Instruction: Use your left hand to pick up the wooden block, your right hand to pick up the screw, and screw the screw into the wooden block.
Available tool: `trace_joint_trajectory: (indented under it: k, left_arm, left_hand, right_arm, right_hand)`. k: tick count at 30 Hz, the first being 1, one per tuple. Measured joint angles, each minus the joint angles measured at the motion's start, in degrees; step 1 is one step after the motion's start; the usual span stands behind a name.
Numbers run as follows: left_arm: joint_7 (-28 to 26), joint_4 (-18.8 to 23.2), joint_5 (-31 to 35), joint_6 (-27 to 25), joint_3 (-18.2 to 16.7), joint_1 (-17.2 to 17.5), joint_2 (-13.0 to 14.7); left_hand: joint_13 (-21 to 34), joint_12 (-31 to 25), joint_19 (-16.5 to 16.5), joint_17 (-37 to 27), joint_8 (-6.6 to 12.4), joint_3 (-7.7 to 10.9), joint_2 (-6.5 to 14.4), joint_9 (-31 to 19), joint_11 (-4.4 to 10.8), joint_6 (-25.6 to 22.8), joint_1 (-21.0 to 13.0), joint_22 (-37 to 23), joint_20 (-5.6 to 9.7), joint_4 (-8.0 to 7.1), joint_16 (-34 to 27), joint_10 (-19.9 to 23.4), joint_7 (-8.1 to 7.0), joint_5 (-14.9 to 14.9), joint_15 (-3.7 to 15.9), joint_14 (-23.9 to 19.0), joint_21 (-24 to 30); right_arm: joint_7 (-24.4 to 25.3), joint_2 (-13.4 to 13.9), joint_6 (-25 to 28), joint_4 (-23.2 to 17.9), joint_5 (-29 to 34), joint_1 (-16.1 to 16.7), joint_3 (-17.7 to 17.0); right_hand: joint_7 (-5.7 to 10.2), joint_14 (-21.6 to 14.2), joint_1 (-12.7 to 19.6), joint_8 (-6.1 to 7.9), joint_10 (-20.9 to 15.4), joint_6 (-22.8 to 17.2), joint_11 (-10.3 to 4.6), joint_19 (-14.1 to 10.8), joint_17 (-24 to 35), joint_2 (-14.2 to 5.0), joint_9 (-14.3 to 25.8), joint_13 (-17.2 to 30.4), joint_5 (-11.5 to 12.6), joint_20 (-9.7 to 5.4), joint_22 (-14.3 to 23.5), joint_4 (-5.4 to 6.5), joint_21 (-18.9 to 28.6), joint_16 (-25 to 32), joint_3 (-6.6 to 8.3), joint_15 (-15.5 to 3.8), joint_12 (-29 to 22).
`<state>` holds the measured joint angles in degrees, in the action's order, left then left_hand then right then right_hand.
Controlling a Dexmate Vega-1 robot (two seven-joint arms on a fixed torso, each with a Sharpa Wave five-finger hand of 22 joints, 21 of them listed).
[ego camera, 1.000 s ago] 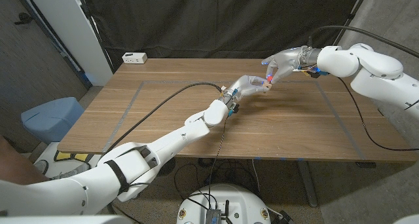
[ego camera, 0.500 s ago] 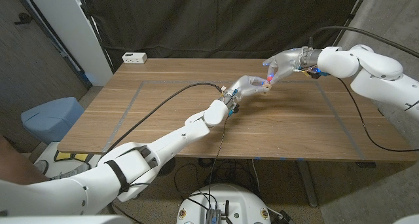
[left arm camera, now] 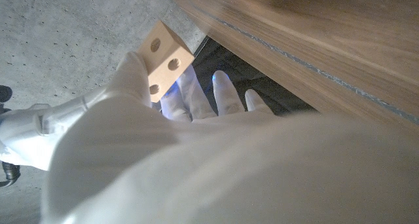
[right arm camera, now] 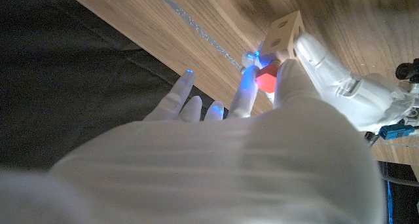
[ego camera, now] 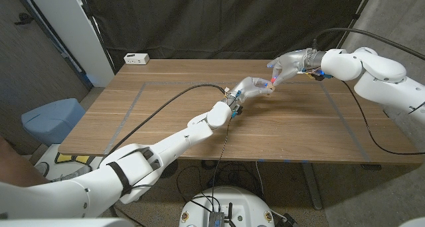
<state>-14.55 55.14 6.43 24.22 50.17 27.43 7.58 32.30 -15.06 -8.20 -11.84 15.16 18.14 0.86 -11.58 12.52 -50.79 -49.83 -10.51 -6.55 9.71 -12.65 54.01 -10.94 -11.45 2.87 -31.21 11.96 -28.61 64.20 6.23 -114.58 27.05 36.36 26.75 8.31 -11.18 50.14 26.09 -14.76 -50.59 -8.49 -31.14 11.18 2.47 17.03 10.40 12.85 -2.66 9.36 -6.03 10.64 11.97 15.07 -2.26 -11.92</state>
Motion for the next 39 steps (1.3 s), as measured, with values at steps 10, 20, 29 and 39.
trace_joint_trajectory:
  k: [10,20,29,39]
  left_arm:
    - [0.0,-0.9,-0.2,0.3,0.1,-0.4,-0.3]
    - [0.0,-1.2,-0.2,0.5,0.2,-0.5,-0.4]
    - [0.0,-1.2,-0.2,0.5,0.2,-0.5,-0.3]
    - [0.0,-1.0,-0.2,0.5,0.2,-0.5,-0.2]
  left_hand:
    - [0.0,0.0,0.0,0.0,0.0,0.0,0.0,0.0,0.0,0.0,0.0,0.0,0.0,0.0,0.0,0.0,0.0,0.0,0.0,0.0,0.0]
    - [0.0,0.1,0.0,0.0,0.0,0.0,0.0,0.0,0.0,0.0,0.0,0.0,0.0,0.0,0.0,0.0,0.0,0.0,0.0,0.0,0.0]
    - [0.0,0.3,0.0,0.0,0.0,0.0,0.0,0.0,0.0,0.0,0.0,0.0,0.0,0.0,0.0,0.0,0.0,0.0,0.0,0.0,0.0]
    - [0.0,0.0,0.0,0.0,0.0,0.0,0.0,0.0,0.0,0.0,0.0,0.0,0.0,0.0,0.0,0.0,0.0,-0.2,0.0,0.0,0.0]
  right_arm:
    - [0.0,-0.5,0.4,0.3,0.9,-0.5,0.8]
    - [-0.2,-0.9,0.9,0.3,2.3,-0.8,1.3]
    - [-0.3,-1.4,1.3,0.1,3.5,-1.1,1.9]
    - [-0.3,-1.8,1.7,0.0,4.9,-1.2,2.3]
  right_hand:
    - [-0.51,-0.4,-2.1,0.54,-1.1,-1.9,-0.15,-0.3,0.0,-0.63,-0.8,0.0,0.0,-0.31,0.0,0.83,0.0,0.0,-0.83,0.22,0.0]
    - [-1.34,-1.1,-5.0,0.89,-2.5,-4.7,-0.41,-0.8,-0.2,-0.42,-1.8,0.0,0.0,-0.42,0.0,2.08,0.0,0.0,-2.09,0.12,0.0]
    - [-1.96,-2.0,-9.4,1.72,-4.0,-9.1,-0.92,-1.2,-0.3,-0.78,-3.0,0.0,0.5,-0.42,0.1,3.96,0.0,0.0,-3.97,0.04,0.0]
    - [-3.31,-2.6,-13.9,2.74,-5.8,-15.1,-1.74,-1.4,-0.1,-1.05,-4.8,0.0,1.6,-0.2,0.1,6.25,0.0,0.0,-5.77,0.01,0.0]
